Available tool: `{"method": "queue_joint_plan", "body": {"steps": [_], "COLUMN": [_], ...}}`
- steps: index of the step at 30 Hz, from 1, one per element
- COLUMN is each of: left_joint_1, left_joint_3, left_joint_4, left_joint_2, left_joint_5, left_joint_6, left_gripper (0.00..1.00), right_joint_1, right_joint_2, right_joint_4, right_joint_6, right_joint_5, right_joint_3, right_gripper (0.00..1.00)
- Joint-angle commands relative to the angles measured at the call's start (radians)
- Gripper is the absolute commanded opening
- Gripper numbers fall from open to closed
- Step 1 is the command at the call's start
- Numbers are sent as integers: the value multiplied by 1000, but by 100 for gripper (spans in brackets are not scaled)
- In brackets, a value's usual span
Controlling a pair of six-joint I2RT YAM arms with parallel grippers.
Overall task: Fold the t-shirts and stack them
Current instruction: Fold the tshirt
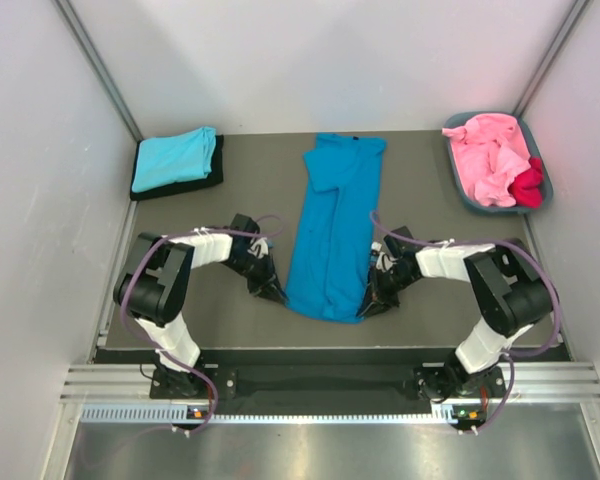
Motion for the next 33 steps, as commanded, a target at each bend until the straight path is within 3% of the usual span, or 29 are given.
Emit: {"method": "queue_joint_plan", "body": {"steps": [1, 8, 14, 24, 33], "left_joint_1": [18, 35, 49, 60, 69], "left_joint_3": [148, 384, 513, 811, 977], "left_joint_4": [-78, -151, -82, 9, 53], "left_joint_2": [-3, 33, 81, 263, 399], "left_joint_5": [8, 10, -30, -73, -99], "left_joint_6": [98, 169, 134, 155, 158], "left_gripper": [0, 0, 0, 0, 0], "right_joint_1": [-64, -168, -196, -275, -289], "right_joint_2": [-98, -195, -194, -16, 168], "right_joint_4": [-56, -127, -60, 94, 111], "right_joint_6": [-72, -142, -170, -184, -221], "right_joint_5": [45, 36, 79, 136, 159], "right_joint_3": [65, 141, 252, 454, 626], "right_gripper": [0, 0, 0, 0, 0]}}
